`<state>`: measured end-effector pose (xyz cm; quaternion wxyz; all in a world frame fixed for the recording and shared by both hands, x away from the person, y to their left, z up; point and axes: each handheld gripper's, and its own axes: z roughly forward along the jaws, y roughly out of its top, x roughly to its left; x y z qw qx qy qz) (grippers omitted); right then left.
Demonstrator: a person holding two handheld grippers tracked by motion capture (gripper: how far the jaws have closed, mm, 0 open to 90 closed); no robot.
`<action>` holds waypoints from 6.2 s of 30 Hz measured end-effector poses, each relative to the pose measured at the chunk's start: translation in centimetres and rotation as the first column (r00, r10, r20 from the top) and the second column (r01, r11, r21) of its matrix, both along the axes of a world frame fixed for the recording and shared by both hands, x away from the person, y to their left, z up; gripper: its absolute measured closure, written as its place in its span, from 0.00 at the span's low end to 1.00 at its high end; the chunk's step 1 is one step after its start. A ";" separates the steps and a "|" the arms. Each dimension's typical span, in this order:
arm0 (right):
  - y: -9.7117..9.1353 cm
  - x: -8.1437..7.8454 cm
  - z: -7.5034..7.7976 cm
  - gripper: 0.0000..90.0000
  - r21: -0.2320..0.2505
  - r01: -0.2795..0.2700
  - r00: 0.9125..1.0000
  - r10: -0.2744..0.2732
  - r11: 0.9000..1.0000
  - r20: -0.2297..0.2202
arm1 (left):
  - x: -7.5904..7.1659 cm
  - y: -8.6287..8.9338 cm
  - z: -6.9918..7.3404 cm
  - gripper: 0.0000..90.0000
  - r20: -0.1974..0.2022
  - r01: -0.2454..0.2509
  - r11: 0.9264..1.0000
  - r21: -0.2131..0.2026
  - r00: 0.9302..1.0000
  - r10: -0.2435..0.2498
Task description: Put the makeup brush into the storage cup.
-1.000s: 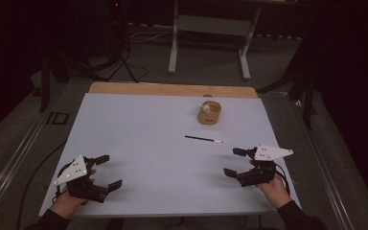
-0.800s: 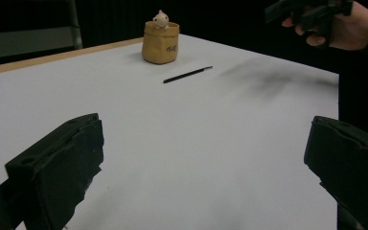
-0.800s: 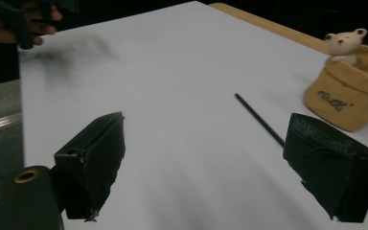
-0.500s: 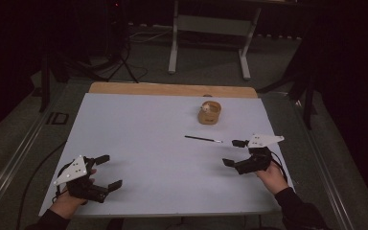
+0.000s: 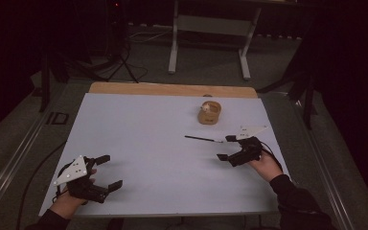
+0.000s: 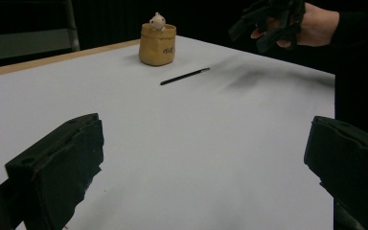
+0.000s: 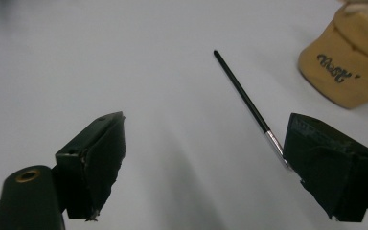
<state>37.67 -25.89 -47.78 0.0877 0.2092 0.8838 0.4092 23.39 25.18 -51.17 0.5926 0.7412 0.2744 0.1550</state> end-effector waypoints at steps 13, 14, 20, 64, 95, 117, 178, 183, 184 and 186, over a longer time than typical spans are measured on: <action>0.7 2.6 0.4 0.16 -0.135 -0.038 0.996 0.027 0.990 -0.089 | 0.0 0.0 0.0 0.00 -0.001 0.003 1.000 -0.001 1.000 -0.003; 0.8 2.8 0.4 0.16 -0.146 -0.046 0.995 0.033 0.988 -0.093 | 0.0 0.0 0.0 0.00 0.002 0.003 1.000 0.002 1.000 -0.003; 1.1 3.7 0.9 0.16 -0.174 -0.056 0.991 0.034 0.983 -0.127 | 0.0 0.0 0.0 0.00 -0.001 0.003 1.000 0.001 1.000 -0.003; 7.1 9.5 1.3 0.72 -0.556 -0.314 0.948 0.219 0.769 -0.232 | 0.0 0.1 -0.2 0.00 -0.004 0.012 1.000 0.002 1.000 -0.012; 9.2 10.7 -1.9 0.85 -0.584 -0.359 0.933 0.283 0.728 -0.222 | 0.0 0.1 -0.2 0.00 -0.003 0.015 1.000 0.002 1.000 -0.015; 9.0 10.8 -2.3 0.95 -0.594 -0.387 0.922 0.279 0.705 -0.269 | 0.1 0.0 -0.3 0.00 -0.009 0.014 1.000 0.014 1.000 -0.014; 7.8 4.4 3.3 0.95 -0.528 -0.362 0.926 0.234 0.768 -0.295 | 5.9 -7.3 5.2 0.00 -0.063 0.146 0.968 0.206 0.989 -0.135; 7.9 4.2 3.6 0.95 -0.530 -0.361 0.926 0.230 0.767 -0.299 | 6.9 -9.2 5.6 0.00 -0.062 0.187 0.943 0.274 0.982 -0.177; 7.9 4.2 3.8 0.95 -0.526 -0.356 0.928 0.227 0.772 -0.295 | 7.1 -9.6 5.6 0.00 -0.063 0.195 0.939 0.282 0.981 -0.185; 7.9 4.1 4.0 0.95 -0.526 -0.352 0.930 0.224 0.774 -0.292 | 7.6 -10.4 5.8 0.00 -0.058 0.208 0.931 0.300 0.978 -0.200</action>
